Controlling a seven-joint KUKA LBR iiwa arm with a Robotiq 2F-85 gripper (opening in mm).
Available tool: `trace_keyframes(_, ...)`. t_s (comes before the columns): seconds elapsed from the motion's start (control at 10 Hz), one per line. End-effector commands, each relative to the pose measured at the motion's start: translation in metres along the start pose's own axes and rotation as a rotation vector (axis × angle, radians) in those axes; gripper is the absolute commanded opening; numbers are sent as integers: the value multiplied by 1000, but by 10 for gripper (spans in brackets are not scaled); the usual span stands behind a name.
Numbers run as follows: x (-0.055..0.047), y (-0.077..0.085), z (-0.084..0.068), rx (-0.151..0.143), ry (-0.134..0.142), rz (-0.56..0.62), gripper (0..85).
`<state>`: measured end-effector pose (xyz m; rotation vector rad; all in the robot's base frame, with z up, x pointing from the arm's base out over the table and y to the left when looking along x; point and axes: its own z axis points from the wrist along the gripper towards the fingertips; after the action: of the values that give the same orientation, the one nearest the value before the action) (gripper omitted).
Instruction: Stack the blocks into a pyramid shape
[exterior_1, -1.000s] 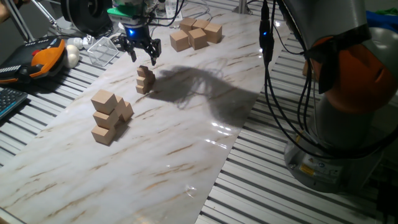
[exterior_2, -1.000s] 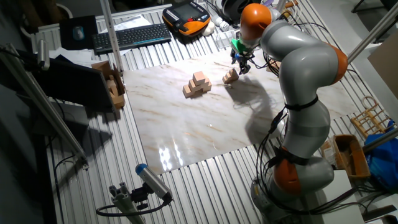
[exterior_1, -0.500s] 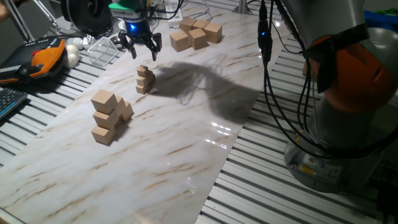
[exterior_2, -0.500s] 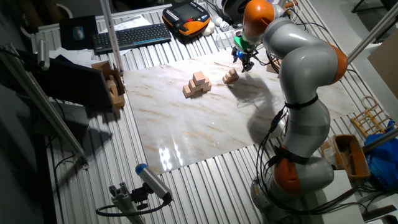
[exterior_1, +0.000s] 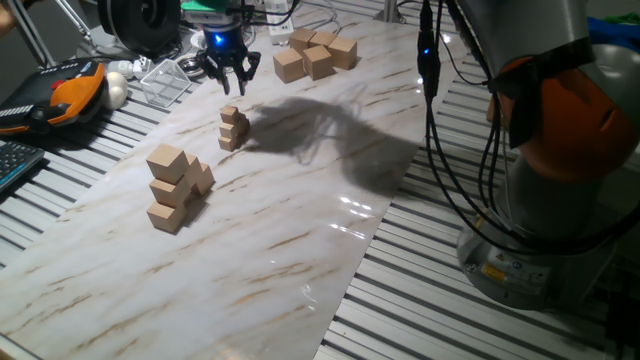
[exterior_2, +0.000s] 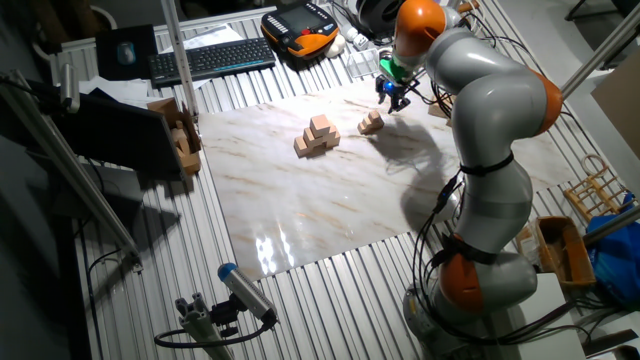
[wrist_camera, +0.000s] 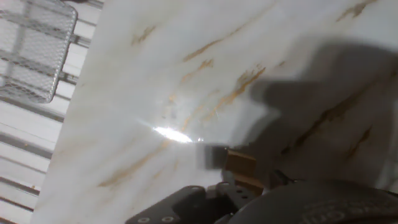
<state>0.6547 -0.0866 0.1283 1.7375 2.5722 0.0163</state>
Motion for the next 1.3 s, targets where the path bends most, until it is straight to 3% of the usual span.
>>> trace_keyframes(0.0,-1,-1,-2,11,-7,-37,0)
trace_keyframes(0.2,-5,-3,-7,20,-16,-160,0)
trace_keyframes(0.5,-20,-5,-14,28,3,-467,0)
trace_keyframes(0.7,-21,-5,-16,24,-2,-683,0)
trace_keyframes(0.8,-20,-5,-16,17,-10,-749,0)
trace_keyframes(1.0,-19,-6,-17,-8,10,-854,0)
trace_keyframes(1.1,-18,-7,-18,-13,25,-872,0)
trace_keyframes(1.2,-18,-8,-19,-12,24,-886,0)
